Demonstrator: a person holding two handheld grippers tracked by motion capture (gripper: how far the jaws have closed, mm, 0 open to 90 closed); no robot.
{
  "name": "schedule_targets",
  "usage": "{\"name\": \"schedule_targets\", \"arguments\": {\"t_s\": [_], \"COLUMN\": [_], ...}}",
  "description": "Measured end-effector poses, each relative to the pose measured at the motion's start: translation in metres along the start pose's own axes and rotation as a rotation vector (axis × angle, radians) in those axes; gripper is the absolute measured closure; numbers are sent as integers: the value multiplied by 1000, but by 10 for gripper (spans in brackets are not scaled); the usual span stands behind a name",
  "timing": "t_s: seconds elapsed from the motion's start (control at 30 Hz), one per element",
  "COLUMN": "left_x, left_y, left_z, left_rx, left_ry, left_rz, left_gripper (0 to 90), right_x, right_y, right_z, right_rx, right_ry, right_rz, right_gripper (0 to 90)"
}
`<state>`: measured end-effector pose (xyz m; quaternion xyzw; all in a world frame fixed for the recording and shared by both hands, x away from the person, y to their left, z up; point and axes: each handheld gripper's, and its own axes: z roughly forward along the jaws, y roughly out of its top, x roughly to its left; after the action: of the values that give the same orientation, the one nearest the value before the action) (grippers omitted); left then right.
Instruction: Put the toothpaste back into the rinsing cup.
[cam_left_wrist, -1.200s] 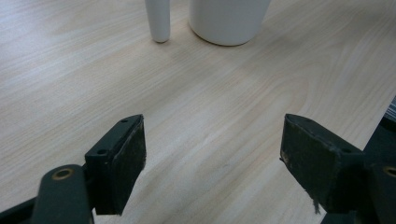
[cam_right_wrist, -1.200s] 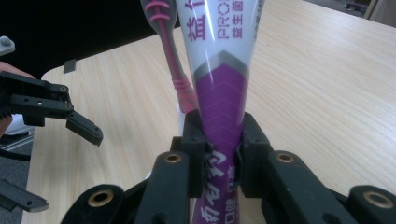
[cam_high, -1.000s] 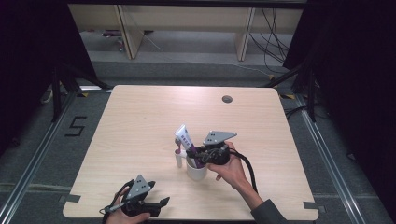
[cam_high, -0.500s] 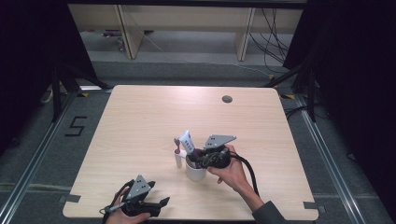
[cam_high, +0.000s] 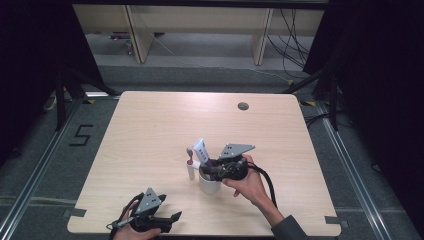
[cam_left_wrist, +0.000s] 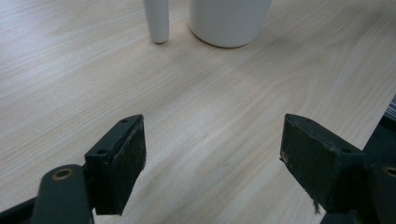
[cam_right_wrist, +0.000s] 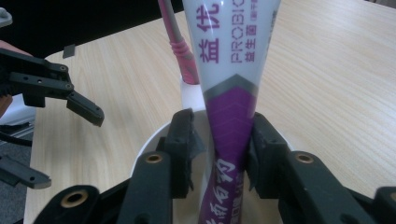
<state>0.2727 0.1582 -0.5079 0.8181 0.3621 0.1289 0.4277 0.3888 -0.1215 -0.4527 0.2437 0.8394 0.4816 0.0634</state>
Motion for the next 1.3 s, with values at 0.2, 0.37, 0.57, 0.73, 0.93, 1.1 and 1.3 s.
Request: {"name": "schedule_targets", "arguments": {"t_s": [0.2,0.37,0.57,0.73,0.93,1.1,1.3], "left_x": [-1,0,0,0,0,1,0], "left_y": [0,0,0,0,0,0,0], "left_z": [0,0,0,0,-1,-2,-1], "left_rx": [7,5,6,5,6,15,3], "left_ry": [0,3,-2,-1,4,10,9], "left_rz": [2,3,3,1,5,15,-4], "left_gripper": [221,221,221,221,220,220,217], "right_x": [-1,-3,-3,-7,-13,-18,-21], "right_y": [2,4,7,7,4,1,-2], "right_z": [-5,-10,-21,-32,-44,-53,-62], "right_rx": [-32,-43,-58,-64,-81,-90,-89], "right_ry": [7,-7,-7,-44,-63,-86,-85], "right_rz": [-9,-6,1,-2,17,17,76], "right_gripper": [620,585,554,533,515,495,459]}}
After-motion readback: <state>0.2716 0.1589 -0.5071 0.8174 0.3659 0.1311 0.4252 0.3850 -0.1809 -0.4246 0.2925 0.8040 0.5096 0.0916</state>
